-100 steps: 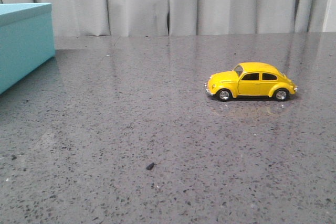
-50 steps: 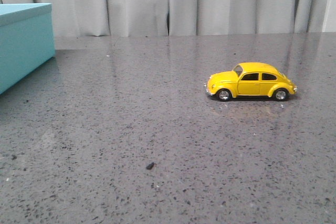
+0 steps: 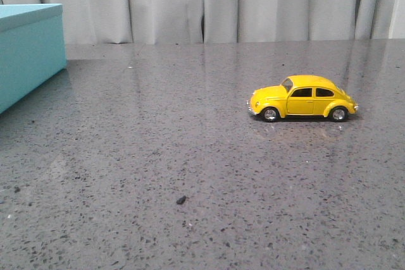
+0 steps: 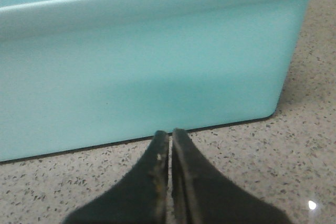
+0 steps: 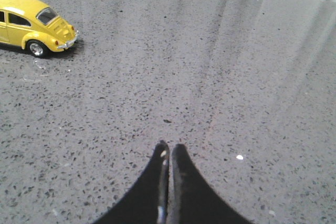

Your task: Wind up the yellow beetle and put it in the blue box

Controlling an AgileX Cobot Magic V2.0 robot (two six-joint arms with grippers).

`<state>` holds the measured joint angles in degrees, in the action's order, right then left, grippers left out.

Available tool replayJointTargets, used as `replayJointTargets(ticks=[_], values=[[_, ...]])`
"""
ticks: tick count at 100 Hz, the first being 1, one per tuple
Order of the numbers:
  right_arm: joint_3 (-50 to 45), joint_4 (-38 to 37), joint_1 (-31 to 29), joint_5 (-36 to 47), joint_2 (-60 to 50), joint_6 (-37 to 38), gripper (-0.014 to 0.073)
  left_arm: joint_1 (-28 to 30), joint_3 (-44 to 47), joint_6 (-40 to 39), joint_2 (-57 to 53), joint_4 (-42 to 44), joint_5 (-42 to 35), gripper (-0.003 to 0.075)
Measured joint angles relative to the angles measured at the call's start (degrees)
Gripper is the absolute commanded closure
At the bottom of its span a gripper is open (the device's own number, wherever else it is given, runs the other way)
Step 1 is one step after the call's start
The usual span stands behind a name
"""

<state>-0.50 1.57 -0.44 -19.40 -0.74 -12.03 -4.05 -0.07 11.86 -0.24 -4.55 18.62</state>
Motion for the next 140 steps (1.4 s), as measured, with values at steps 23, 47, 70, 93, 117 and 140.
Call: replayJointTargets(ticks=[23,47,70,93,117,140], values=[[0.0,0.0,0.0,0.0,0.0,0.0,0.0643,0.0,0.0,0.0,0.0,0.0,0.0,0.0739],[0.0,0.0,0.0,0.0,0.0,0.0,0.0643,0.0,0.0,0.0,0.0,0.0,0.0,0.0739],[0.0,0.0,0.0,0.0,0.0,0.0,0.0643,0.0,0.0,0.0,0.0,0.0,0.0,0.0739],[0.0,0.0,0.0,0.0,0.0,0.0,0.0643,0.0,0.0,0.0,0.0,-1.6,-0.5,0.0739],[0.0,4.4,0.0,0.0,0.0,0.0,0.0643,0.0,0.0,0.0,0.0,-29.6,-5.8,0.0739],[-0.1,19.5,0.0,20.6,0.0,9.0,0.0643,0.0,0.0,0.0,0.0,-49.7,-13.1,0.0739]])
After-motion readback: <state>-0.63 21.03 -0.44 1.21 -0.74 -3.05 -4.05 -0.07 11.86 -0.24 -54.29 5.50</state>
